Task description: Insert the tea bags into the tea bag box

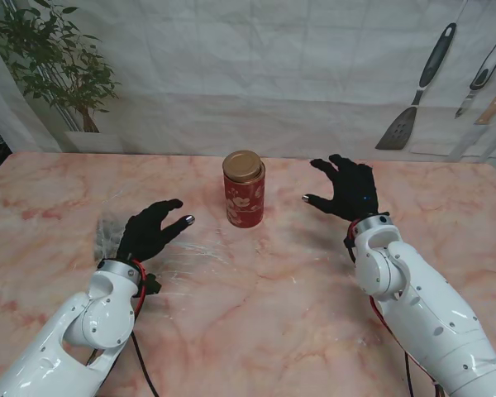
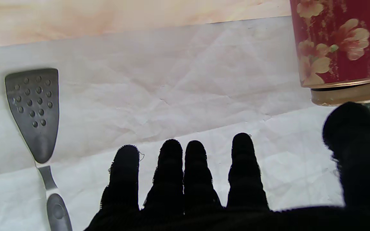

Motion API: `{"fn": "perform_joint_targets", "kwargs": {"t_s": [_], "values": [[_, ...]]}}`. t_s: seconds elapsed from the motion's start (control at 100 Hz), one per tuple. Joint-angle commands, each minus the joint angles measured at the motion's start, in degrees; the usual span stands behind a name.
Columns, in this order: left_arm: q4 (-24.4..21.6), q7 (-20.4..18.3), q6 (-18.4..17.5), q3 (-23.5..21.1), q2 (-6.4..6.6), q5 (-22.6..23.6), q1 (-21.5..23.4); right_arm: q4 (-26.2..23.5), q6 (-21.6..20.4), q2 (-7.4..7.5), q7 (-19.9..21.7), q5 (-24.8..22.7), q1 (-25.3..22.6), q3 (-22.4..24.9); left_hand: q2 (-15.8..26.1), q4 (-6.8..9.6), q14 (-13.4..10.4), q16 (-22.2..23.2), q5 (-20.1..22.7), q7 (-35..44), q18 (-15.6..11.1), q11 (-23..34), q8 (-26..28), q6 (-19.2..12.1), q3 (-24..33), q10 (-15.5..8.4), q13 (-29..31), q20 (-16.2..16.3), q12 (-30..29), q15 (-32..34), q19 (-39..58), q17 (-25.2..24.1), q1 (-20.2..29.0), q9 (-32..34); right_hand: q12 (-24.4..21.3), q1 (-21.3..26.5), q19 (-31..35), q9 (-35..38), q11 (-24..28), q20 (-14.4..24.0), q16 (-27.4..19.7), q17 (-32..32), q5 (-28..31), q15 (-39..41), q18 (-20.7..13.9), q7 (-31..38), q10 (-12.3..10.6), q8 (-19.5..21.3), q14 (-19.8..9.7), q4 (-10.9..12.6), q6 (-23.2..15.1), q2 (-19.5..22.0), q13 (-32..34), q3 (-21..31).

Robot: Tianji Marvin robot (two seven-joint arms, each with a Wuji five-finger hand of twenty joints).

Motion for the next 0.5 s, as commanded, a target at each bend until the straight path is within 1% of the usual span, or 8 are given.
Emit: {"fn": "perform_joint_targets", "kwargs": {"t_s": [0.0,0.1,0.12,0.18,0.19,0.33,0.4,0.49], "values": [[0.64,-0.13,-0.61,-0.02,-0.14,-0.26,-0.23,0.2,-1.25,-0.18,-0.29,1.16,-1.81,0.33,0.94,2.3,-0.18,-0.86,-1.98,-0.68,0.93,-0.88,-0.5,-1.81,0.18,-1.91,-1.69,-1.29,-0.55,-3.56,-2.14,-1.05,-2.16,-1.43,0.0,-1.98,-1.75,-1.97,-1.2,-0.12,-0.7,-0.71,-1.29,-1.02,-1.53,-1.52,0.71,0.68,-0.03,1.71,0.84,1.58,-2.02,-1.59],[1.48,0.84,-1.69,-0.21,-0.24,-0.05,-0.23,0.71,-3.77,-0.76,-2.14,3.98,-3.62,1.35,0.99,2.38,-0.28,-0.96,-2.35,-0.65,0.63,-1.12,-0.55,-2.06,0.29,-2.09,-2.05,-1.55,-0.61,-3.96,-2.66,-1.52,-2.63,-1.59,0.07,-1.73,-2.26,-2.1,-1.3,-0.07,-0.79,-0.75,-1.42,-1.2,-1.55,-2.92,0.81,0.98,0.12,1.63,1.05,1.08,-2.21,-2.28],[1.63,1.11,-1.94,-0.26,-0.27,0.06,-0.21,0.78,-4.38,-0.86,-2.37,4.57,-4.0,1.55,0.92,2.38,-0.3,-0.97,-2.4,-0.64,0.58,-1.13,-0.56,-2.2,0.27,-2.11,-2.07,-1.58,-0.61,-4.0,-2.7,-1.55,-2.73,-1.56,0.05,-1.28,-2.94,-1.99,-1.72,0.16,-0.99,-0.58,-0.88,-1.55,-1.27,-4.77,0.88,1.7,0.15,1.69,1.06,1.11,-2.12,-3.13],[1.94,1.76,-2.63,-0.47,-0.3,0.45,-0.07,1.01,-6.15,-1.12,-2.99,6.07,-5.04,2.05,0.86,2.43,-0.4,-1.04,-2.63,-0.65,0.55,-1.3,-0.6,-2.23,0.3,-2.3,-2.39,-1.71,-0.66,-4.27,-2.99,-1.91,-3.04,-1.8,-0.02,-1.05,-3.3,-2.21,-2.11,0.33,-1.08,-0.72,-1.05,-1.77,-1.31,-5.8,0.99,2.21,0.25,1.72,1.15,0.59,-2.48,-3.53],[1.97,1.83,-2.76,-0.52,-0.3,0.52,-0.03,1.05,-6.41,-1.15,-3.08,6.24,-5.19,2.12,0.87,2.43,-0.43,-1.07,-2.72,-0.68,0.54,-1.35,-0.62,-2.22,0.29,-2.36,-2.53,-1.75,-0.68,-4.35,-3.06,-1.98,-3.12,-1.89,-0.07,-0.92,-3.68,-2.05,-2.68,0.53,-1.11,-0.62,-0.88,-1.79,-1.24,-6.85,1.02,2.88,0.25,1.79,1.17,0.57,-2.55,-3.84],[2.1,1.98,-4.53,-1.37,-0.04,2.1,0.8,1.18,-9.39,-1.31,-3.31,7.99,-7.18,2.93,0.87,2.54,-0.73,-1.4,-3.68,-1.01,0.41,-2.08,-0.91,-2.66,0.37,-2.79,-3.51,-2.42,-1.02,-5.19,-4.35,-2.66,-3.96,-2.79,-0.33,-0.8,-5.0,-2.16,-4.81,0.86,-1.3,-0.66,-0.91,-2.16,-0.72,-10.4,1.39,4.68,0.44,1.94,1.4,-0.07,-3.39,-4.52],[2.35,2.33,-5.07,-1.56,0.0,2.58,1.12,1.43,-11.09,-1.41,-3.27,9.03,-7.86,3.18,0.78,2.57,-0.86,-1.5,-3.65,-1.01,0.56,-2.32,-1.0,-2.55,0.47,-2.86,-3.59,-2.62,-1.19,-5.38,-4.7,-2.68,-4.03,-2.83,-0.24,-0.59,-5.32,-2.39,-5.04,0.89,-1.35,-0.96,-0.82,-2.28,-1.02,-11.08,1.39,5.07,0.41,1.94,1.4,-0.39,-3.65,-4.56],[2.56,2.24,-5.5,-1.76,0.03,2.45,1.45,1.69,-11.53,-1.42,-3.66,8.96,-8.31,3.1,0.83,2.59,-0.87,-1.57,-3.76,-1.09,0.51,-2.59,-1.15,-2.57,0.56,-2.86,-3.51,-2.83,-1.45,-5.49,-5.05,-2.64,-4.06,-2.84,-0.12,-0.56,-5.67,-2.44,-5.25,0.95,-1.37,-0.9,-0.77,-2.36,-1.07,-11.79,1.38,5.52,0.36,1.92,1.48,-0.26,-3.75,-4.58]]}}
